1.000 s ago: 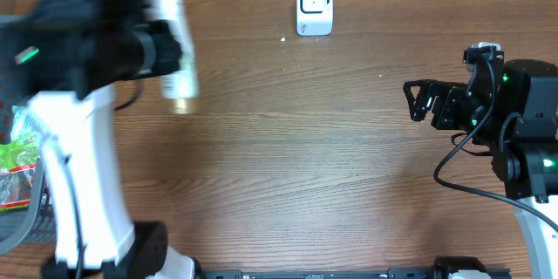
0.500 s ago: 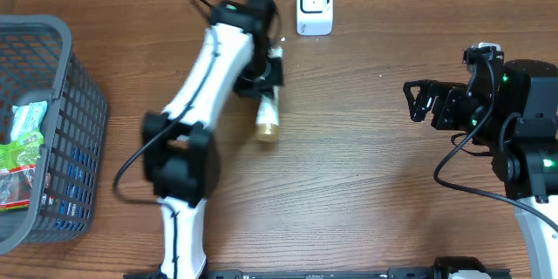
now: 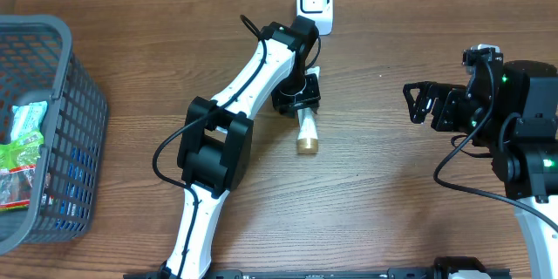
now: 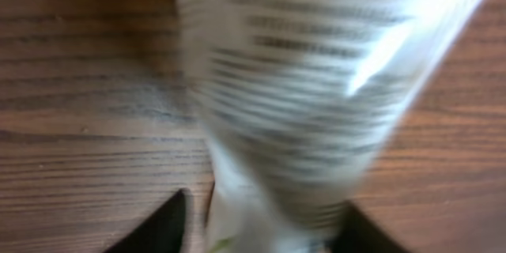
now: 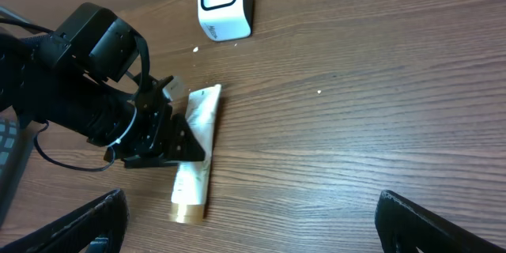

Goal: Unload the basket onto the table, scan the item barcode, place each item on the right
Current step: 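Lift the tube out and place it on the table center, then return the left gripper into the basket toward the blue snack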

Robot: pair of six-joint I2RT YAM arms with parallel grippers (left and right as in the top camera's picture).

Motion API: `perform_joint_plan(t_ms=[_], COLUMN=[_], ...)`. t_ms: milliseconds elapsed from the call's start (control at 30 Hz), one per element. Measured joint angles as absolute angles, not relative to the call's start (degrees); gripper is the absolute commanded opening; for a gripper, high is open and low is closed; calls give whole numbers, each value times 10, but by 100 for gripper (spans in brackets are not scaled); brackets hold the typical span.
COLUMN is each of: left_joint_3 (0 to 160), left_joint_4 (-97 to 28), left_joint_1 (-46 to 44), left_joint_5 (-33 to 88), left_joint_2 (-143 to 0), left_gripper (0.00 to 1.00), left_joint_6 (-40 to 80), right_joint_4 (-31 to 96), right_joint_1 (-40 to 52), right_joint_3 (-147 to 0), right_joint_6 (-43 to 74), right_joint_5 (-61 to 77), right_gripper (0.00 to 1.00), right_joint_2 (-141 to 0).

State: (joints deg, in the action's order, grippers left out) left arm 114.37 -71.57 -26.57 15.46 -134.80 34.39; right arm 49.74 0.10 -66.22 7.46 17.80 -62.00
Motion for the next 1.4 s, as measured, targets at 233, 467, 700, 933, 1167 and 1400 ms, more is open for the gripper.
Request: perform_joint_plan(t_ms=[233,467,700,933,1167,1400], left_joint_3=[1173,1374,1508,1521,1498,1380], left_joint_4=[-782,-915,-963,-965,-966,-967], left_joint_1=[-264,-238,-180,-88,37,199], left_joint_5=[168,128,91,74,51,42], left_joint_2=[-1348,-1335,-1217,-1073,-993,-959], left_gripper=[64,67,69,71,74,75], left_joint_6=[311,272,248,209,184,161], right_joint_4=[497,495,502,504,506,510], right_joint_1=[1,1,1,1,1,1], right_joint_3=[-662,-662,-662,-662,-662,-662], right_joint_6=[74,75,74,75,75,75], right_joint_5=[178,178,178,178,178,178], right_gripper=[100,100,100,100,100,100], right_joint_2=[-620,-620,-621,-621,-621,-621])
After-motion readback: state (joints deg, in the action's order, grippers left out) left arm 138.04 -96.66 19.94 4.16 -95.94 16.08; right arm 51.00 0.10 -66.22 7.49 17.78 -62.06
